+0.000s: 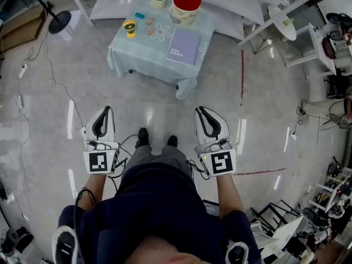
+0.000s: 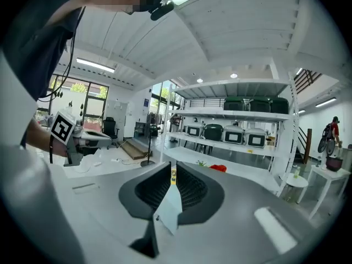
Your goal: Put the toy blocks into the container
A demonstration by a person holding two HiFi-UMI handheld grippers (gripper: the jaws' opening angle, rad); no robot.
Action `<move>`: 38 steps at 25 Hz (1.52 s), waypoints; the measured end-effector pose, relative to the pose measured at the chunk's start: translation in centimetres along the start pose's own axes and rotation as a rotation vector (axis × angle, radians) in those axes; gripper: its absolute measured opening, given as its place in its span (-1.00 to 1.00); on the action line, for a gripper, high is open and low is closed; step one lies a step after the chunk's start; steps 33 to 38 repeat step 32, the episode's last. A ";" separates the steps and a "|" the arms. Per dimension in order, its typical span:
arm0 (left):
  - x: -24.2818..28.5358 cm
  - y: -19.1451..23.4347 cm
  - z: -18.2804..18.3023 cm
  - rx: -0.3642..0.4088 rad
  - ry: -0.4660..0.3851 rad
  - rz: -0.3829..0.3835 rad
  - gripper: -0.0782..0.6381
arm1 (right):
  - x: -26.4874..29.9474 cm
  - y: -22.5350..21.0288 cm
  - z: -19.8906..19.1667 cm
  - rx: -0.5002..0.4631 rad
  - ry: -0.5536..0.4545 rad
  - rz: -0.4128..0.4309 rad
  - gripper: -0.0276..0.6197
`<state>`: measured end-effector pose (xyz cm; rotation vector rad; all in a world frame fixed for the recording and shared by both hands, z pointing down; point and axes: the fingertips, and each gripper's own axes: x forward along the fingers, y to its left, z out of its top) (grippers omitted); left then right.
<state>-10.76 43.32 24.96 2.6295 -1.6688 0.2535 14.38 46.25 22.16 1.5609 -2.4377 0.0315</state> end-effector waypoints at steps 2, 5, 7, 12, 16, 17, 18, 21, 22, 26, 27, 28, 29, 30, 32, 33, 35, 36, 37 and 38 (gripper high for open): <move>-1.1 -1.8 0.9 -0.026 -0.022 0.036 -0.78 | -2.0 -1.3 0.6 0.001 -0.059 -0.013 -0.91; -2.3 -4.8 2.1 -0.021 -0.044 0.093 -0.78 | -4.6 -3.9 0.9 0.011 -0.122 -0.015 -0.91; -3.1 -7.2 1.9 -0.044 -0.038 0.135 -0.78 | -6.4 -5.4 0.1 0.040 -0.132 0.013 -0.92; -4.4 -13.9 1.3 -0.084 -0.044 0.226 -0.78 | -11.2 -8.1 -2.1 0.035 -0.118 0.079 -0.92; -5.2 -18.5 -0.6 -0.053 -0.015 0.210 -0.78 | -13.6 -7.8 -4.5 0.011 -0.103 0.095 -0.92; -5.3 -19.4 -1.0 -0.041 -0.012 0.202 -0.78 | -13.7 -7.4 -5.2 0.016 -0.102 0.101 -0.92; -5.4 -20.2 -1.4 -0.031 -0.008 0.193 -0.78 | -13.7 -6.9 -5.7 0.015 -0.101 0.107 -0.92; -6.1 -21.7 -2.8 -0.005 0.009 0.169 -0.78 | -13.7 -5.2 -7.0 -0.012 -0.103 0.113 -0.92; -6.2 -22.0 -3.0 0.002 0.007 0.161 -0.78 | -13.7 -4.9 -7.4 -0.006 -0.099 0.106 -0.92; -6.5 -22.5 -3.4 0.010 -0.001 0.144 -0.78 | -14.0 -5.0 -8.4 -0.001 -0.088 0.077 -0.92; -6.6 -22.3 -3.5 0.008 -0.001 0.151 -0.78 | -14.1 -5.1 -8.5 0.000 -0.086 0.074 -0.92; -6.8 -22.1 -3.5 0.004 -0.008 0.160 -0.78 | -14.1 -5.2 -8.6 0.000 -0.087 0.072 -0.92; -6.8 -21.9 -3.4 0.002 -0.016 0.168 -0.78 | -14.1 -5.2 -8.5 -0.001 -0.090 0.072 -0.92; -6.9 -21.9 -3.3 0.003 -0.018 0.174 -0.78 | -14.2 -5.3 -8.5 -0.002 -0.093 0.073 -0.92; -7.1 -21.8 -3.5 0.011 -0.011 0.181 -0.78 | -14.3 -5.4 -8.5 -0.005 -0.100 0.072 -0.92; -7.1 -21.8 -3.5 0.011 -0.011 0.181 -0.78 | -14.3 -5.4 -8.5 -0.005 -0.100 0.072 -0.92; -7.1 -21.8 -3.5 0.011 -0.011 0.181 -0.78 | -14.3 -5.4 -8.5 -0.005 -0.100 0.072 -0.92; -7.1 -21.8 -3.5 0.011 -0.011 0.181 -0.78 | -14.3 -5.4 -8.5 -0.005 -0.100 0.072 -0.92; -7.1 -21.8 -3.5 0.011 -0.011 0.181 -0.78 | -14.3 -5.4 -8.5 -0.005 -0.100 0.072 -0.92; -7.1 -21.8 -3.5 0.011 -0.011 0.181 -0.78 | -14.3 -5.4 -8.5 -0.005 -0.100 0.072 -0.92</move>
